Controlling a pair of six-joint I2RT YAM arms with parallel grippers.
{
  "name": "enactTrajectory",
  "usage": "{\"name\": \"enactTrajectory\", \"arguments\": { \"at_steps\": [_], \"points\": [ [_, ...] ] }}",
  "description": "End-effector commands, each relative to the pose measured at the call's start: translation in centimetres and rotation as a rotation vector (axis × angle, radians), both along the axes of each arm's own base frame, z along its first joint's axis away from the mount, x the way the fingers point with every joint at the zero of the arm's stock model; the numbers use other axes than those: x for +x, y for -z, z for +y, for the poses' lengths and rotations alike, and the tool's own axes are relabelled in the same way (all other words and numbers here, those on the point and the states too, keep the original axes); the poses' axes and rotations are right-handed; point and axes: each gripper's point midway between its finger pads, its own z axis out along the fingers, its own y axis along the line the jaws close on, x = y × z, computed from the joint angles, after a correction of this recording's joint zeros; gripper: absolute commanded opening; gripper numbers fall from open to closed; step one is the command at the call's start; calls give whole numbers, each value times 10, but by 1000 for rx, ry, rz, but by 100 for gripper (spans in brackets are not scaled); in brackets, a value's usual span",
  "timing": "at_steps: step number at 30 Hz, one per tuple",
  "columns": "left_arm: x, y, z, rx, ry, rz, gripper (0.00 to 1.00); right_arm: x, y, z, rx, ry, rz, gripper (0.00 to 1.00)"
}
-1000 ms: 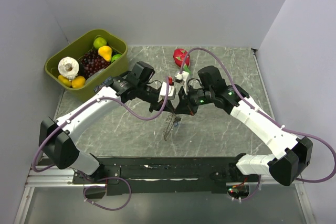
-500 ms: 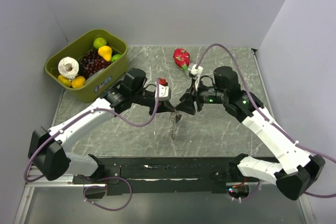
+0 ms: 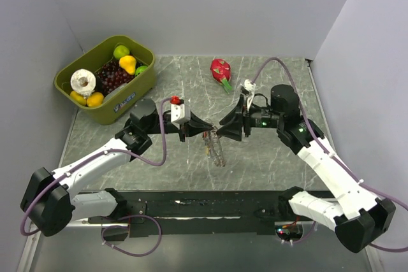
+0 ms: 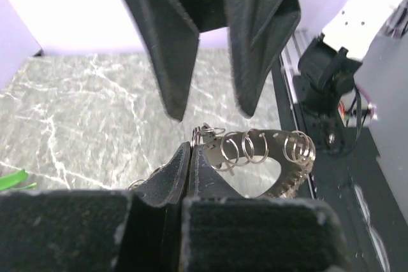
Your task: Put the keys on the keyring
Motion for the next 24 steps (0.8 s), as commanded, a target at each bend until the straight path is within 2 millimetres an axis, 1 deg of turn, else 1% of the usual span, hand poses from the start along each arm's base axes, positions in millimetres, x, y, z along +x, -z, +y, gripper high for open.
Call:
{"name": "enactTrajectory", "arguments": {
  "at_steps": [1,2,3,4,6,11,15,24],
  "points": [
    [-10,-62,7,-214,15,-116,1,-19,-41,-3,129,-88,-127,57],
    [-11,-60,8,-222,19,-116,1,-19,-41,-4,131,-86,-126,57],
    [-13,-62,10,-233,22,-113,1,-20,-42,-4,135,-95,-129,57],
    [-17,-68,11,-260,34,-139,1,-20,-42,-5,135,-98,-128,57],
    [-19,-67,12,-275,40,-131,1,-20,-41,-5,136,-101,-127,57],
    [-28,-76,14,-308,78,-162,1,-21,-38,-3,145,-122,-116,56],
    [-31,-78,14,-307,102,-157,1,-19,-36,-4,142,-113,-120,55],
    [-34,-84,15,-324,114,-160,1,-24,-34,-2,155,-149,-110,53]
  ]
}}
